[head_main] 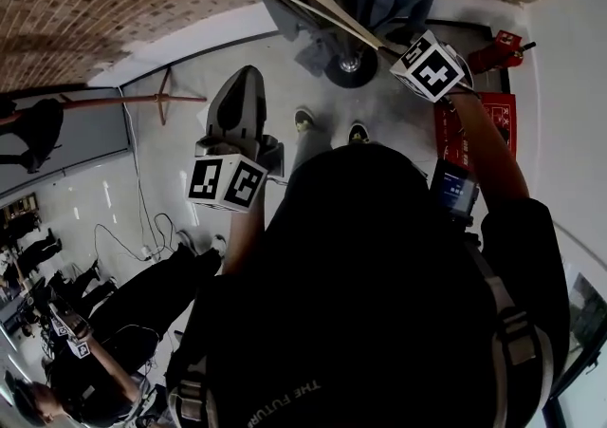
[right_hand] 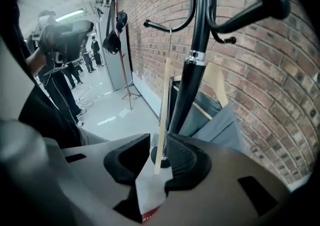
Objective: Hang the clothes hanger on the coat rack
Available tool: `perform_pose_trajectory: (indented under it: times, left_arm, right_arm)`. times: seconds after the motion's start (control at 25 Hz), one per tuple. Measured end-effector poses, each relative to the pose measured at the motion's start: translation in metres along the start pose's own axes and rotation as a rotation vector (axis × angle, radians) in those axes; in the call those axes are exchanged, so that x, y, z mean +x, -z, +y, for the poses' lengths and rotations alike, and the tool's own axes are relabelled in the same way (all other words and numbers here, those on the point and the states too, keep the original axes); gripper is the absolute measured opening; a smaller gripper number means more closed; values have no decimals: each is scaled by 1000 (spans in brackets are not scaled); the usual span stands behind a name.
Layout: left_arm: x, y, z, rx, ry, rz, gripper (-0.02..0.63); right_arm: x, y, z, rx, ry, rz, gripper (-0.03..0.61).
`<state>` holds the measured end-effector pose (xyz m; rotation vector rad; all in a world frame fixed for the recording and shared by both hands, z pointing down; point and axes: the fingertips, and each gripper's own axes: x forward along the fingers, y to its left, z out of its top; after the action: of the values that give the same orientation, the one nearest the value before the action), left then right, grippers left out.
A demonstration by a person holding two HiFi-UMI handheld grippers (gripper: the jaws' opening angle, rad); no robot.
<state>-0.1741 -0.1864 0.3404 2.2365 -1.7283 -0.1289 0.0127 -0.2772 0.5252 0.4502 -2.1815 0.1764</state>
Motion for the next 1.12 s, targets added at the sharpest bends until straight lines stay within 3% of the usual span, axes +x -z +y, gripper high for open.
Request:
perform_pose_trajectory:
  times: [0.32, 0.52, 0.84, 1.12]
  left_arm:
    - [9, 0, -9, 3, 36, 4, 14]
    - [11, 2, -16, 10, 52, 8, 14]
    - [15, -3, -9, 6, 53, 8, 14]
    - [10, -6, -4, 3, 43, 3, 14]
  right_arm:
    - [-62, -46, 14, 2, -8, -210, 101]
    - [-101, -77, 16, 9, 46, -381, 31]
    - [-153, -128, 9, 71, 91, -652, 18]
    - [-157, -129, 6, 90, 128, -684, 17]
